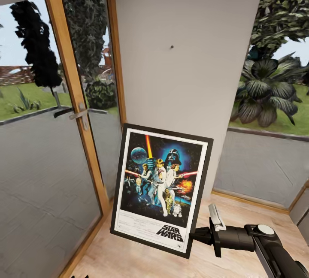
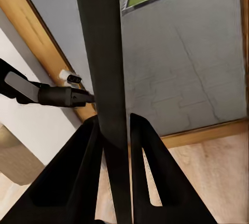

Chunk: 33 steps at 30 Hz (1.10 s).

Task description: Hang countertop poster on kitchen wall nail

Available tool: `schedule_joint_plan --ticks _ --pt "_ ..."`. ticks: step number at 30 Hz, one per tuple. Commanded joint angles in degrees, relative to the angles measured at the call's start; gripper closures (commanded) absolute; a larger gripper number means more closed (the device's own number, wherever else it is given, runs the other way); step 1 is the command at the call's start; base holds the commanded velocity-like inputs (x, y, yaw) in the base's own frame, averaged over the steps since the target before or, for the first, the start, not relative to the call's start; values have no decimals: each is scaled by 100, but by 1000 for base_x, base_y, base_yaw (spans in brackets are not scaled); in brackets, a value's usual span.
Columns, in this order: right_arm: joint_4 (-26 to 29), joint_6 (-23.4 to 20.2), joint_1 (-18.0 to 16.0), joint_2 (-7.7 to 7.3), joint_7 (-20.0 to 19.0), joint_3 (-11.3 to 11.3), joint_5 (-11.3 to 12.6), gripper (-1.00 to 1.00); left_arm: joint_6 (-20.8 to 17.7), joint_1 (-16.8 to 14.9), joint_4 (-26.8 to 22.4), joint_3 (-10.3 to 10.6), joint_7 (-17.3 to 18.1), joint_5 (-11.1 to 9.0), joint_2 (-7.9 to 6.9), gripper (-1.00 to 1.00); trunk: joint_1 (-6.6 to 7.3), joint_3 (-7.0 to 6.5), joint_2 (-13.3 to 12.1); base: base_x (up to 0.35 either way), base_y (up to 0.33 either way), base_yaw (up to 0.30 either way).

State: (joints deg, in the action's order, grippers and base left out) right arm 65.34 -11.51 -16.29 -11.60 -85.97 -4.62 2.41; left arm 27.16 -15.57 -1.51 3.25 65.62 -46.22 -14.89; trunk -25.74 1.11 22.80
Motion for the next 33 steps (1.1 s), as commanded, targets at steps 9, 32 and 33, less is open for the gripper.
schedule_joint_plan --ticks 9,32,33 --pt "-11 -80 -8 0 -34 4 12 100 26 -4 2 35 12 -36 -1 -100 -5 -25 11 24 31 -298" --pt "-3 -80 -7 0 -34 -4 10 100 26 -4 2 35 14 -36 -6 -100 -5 -83 11 27 116 -184" --pt "-3 -80 -9 0 -34 -4 11 100 26 -4 2 35 16 -36 -6 -100 -5 -83 11 81 328 -4"
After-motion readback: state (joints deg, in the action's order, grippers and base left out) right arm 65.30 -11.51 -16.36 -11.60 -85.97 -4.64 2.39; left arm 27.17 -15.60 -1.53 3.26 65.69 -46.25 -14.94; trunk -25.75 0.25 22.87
